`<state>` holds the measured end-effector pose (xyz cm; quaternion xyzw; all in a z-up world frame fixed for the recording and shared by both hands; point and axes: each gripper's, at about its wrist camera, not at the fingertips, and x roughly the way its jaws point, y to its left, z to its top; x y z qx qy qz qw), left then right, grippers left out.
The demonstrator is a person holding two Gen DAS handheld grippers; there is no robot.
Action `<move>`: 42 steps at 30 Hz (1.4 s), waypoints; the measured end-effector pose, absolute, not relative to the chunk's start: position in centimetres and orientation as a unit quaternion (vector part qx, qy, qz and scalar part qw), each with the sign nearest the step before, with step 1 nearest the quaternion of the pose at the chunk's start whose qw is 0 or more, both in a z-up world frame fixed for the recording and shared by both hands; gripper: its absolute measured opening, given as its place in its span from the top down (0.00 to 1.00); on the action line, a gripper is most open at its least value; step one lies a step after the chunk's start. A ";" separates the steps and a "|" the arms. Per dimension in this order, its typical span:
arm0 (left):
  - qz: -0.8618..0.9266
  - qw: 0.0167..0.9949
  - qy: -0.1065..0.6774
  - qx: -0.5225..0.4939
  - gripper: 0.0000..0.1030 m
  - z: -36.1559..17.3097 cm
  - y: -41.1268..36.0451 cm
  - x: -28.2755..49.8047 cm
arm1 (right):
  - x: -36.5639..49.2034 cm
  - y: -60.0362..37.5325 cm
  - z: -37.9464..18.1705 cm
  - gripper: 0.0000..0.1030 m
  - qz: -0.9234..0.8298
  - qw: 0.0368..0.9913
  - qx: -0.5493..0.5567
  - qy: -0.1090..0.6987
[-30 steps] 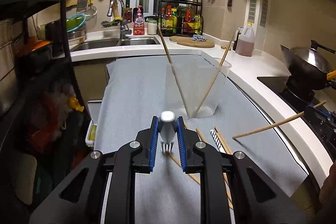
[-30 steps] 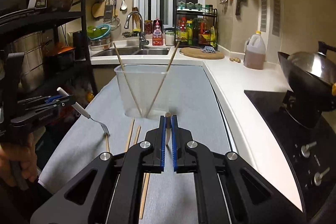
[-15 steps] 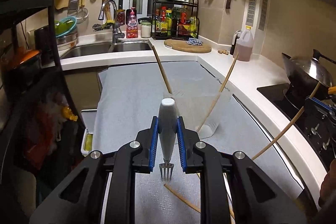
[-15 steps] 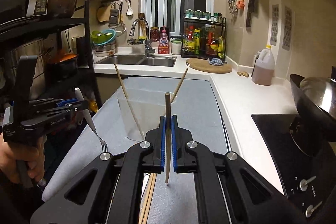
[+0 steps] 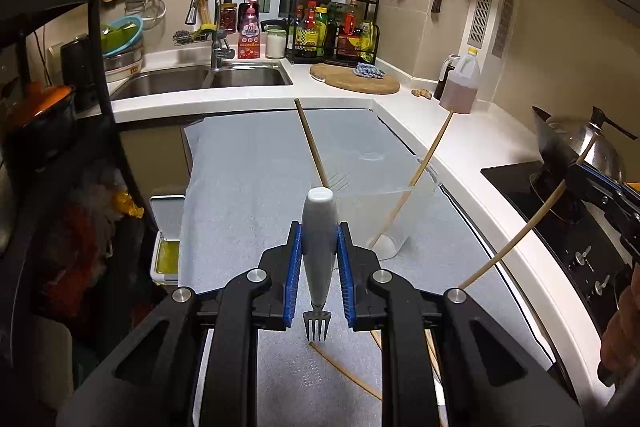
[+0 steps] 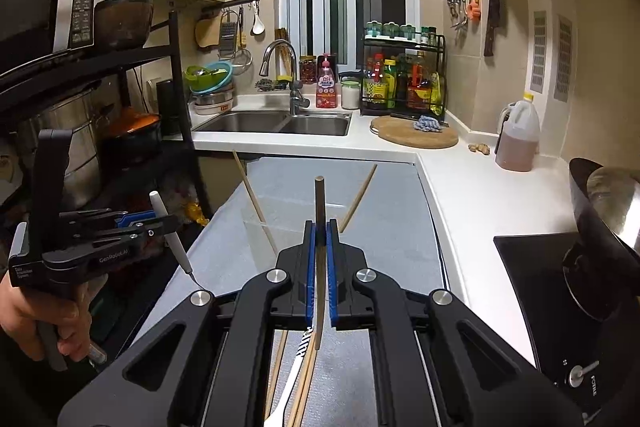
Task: Organize utensils
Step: 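Lift the chopstick and fork and carry both over the clear container, then open both tools to drop the chopstick and fork into the container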
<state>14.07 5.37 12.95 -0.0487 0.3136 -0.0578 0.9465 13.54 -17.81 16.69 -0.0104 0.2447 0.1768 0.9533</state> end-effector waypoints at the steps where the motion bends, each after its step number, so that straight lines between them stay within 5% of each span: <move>1: -0.058 0.946 0.315 -0.048 0.83 13.2 5.5 14.1 | 13.7 -17.8 16.9 0.95 0.179 0.953 -0.010 0.246; 25: -0.109 0.963 0.237 -0.073 0.83 22.8 4.4 19.9 | 21.0 -16.4 25.3 0.95 0.199 0.965 0.020 0.171; 42: -0.090 0.955 0.280 -0.047 0.83 15.2 3.4 25.4 | 26.1 -15.6 17.0 0.95 0.197 0.955 0.032 0.218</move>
